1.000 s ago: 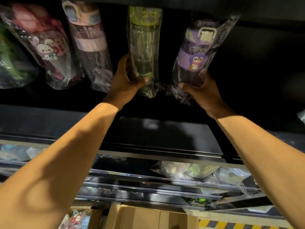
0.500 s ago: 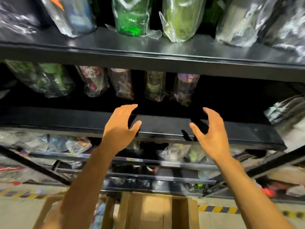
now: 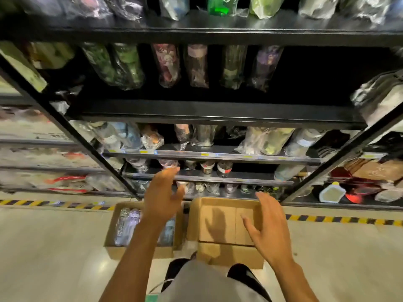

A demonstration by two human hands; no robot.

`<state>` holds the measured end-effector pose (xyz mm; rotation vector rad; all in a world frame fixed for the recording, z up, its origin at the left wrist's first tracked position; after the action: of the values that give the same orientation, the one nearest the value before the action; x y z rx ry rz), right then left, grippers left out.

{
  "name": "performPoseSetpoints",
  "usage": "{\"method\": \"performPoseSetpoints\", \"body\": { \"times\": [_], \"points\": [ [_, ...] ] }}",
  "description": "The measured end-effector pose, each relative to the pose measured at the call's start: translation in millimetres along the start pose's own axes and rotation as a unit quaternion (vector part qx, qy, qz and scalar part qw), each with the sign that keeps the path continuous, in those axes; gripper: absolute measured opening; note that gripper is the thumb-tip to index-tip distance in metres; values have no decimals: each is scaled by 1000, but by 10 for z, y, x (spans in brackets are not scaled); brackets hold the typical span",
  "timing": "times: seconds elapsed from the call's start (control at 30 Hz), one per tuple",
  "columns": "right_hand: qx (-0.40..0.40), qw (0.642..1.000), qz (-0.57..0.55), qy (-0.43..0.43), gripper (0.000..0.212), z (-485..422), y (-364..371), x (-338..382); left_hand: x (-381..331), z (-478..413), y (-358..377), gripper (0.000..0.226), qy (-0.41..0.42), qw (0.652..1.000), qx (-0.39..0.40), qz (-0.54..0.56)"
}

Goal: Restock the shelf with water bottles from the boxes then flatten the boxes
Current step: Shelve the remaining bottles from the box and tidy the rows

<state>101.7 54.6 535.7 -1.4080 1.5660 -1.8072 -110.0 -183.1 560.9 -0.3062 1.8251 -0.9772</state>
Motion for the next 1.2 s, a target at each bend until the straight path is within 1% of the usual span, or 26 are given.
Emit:
{"method": "performPoseSetpoints", "body": {
  "times": [0.1,0.17,0.23,0.3,0.37,0.47,0.63,0.8,0.93,1.07,1.2],
  "points": [
    [29,999,-23,5,65,377,209,149,111,733,-193,51,0,1000,-13,-29],
    [44,998,-42,13,66,542,325,320,257,1187,-338,52,-50,998,-23,-30],
    [75,996,-51,14,73,722,496,506,455,1666,-480,53,-105,994,-19,-33],
    [100,994,-50,13,78,886,657,715,644,2104,-634,58,-128,991,-5,-39],
    [119,992,-47,-5,77,1044,813,943,822,2427,-824,57,-144,989,-9,-43],
    [129,990,-36,-44,72,1320,1027,1266,1193,2660,-1090,55,-175,984,-16,-40],
    [146,989,-18,-5,74,1660,1447,1736,2008,2571,-1449,56,-190,982,-18,-15],
    [147,987,-3,63,77,1692,1977,2339,2858,2173,-1675,60,-142,988,48,-24],
    [184,979,14,84,78,1433,2512,2701,3553,2059,-1665,65,-167,979,108,-36],
    [227,969,9,98,75,1018,3293,2865,4246,1950,-1462,66,-218,964,146,-32],
    [271,959,-2,87,75,684,4481,2771,5058,1735,-964,68,-255,951,173,-32]
  ]
}}
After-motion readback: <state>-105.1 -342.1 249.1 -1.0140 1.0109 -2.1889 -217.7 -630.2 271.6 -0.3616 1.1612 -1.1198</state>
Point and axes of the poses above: each hand's wrist, its own z-axis away from the middle knuckle, its own y-axis out of the palm, x = y × z, the point moved 6 cm from there along -z, towards the middle knuckle, and after that the axes turned 7 degrees about z, right-handed, at the moved point
